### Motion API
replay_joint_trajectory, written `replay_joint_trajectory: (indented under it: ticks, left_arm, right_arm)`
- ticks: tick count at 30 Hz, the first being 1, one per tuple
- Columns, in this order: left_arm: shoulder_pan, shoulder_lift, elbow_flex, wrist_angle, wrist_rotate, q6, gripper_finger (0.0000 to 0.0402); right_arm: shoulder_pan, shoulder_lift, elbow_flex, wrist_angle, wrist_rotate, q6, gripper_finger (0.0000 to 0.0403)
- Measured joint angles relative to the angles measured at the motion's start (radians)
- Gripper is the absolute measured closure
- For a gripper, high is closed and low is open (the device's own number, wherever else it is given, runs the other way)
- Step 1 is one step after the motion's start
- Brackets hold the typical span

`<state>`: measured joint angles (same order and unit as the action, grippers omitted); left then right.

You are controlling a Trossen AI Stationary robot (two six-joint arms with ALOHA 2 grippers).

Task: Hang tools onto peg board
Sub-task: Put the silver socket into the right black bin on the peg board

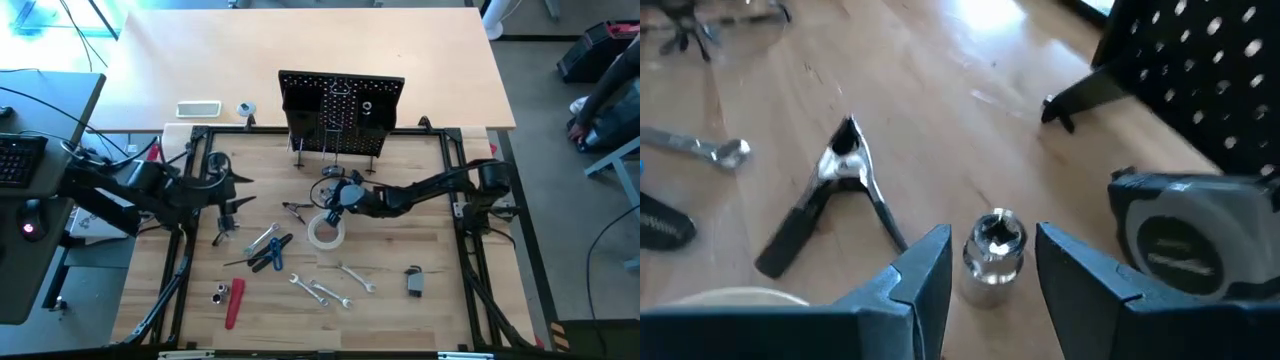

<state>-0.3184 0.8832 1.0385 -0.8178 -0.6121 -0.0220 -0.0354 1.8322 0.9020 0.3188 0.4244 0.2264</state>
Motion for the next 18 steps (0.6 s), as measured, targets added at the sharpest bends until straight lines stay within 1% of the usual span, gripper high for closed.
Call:
replay_joint_trajectory:
  ticks: [4, 8, 14, 18]
  left_arm:
    - [-0.014, -0.048, -0.101, 0.08, -0.001, -0.005, 0.022]
    - [-0.019, -0.093, -0.172, 0.125, -0.001, -0.027, 0.022]
    - [-0.019, -0.145, -0.222, 0.14, -0.002, -0.054, 0.022]
    - [-0.019, -0.168, -0.249, 0.173, -0.002, -0.051, 0.022]
  right_arm:
    - [-0.018, 0.043, 0.0, 0.02, -0.045, 0.004, 0.0263]
    - [-0.021, 0.065, 0.0, 0.038, -0.019, 0.013, 0.0263]
    - [-0.026, 0.068, 0.0, 0.06, -0.014, -0.009, 0.0263]
    - [-0.038, 0.068, 0.0, 0.07, -0.039, -0.01, 0.0263]
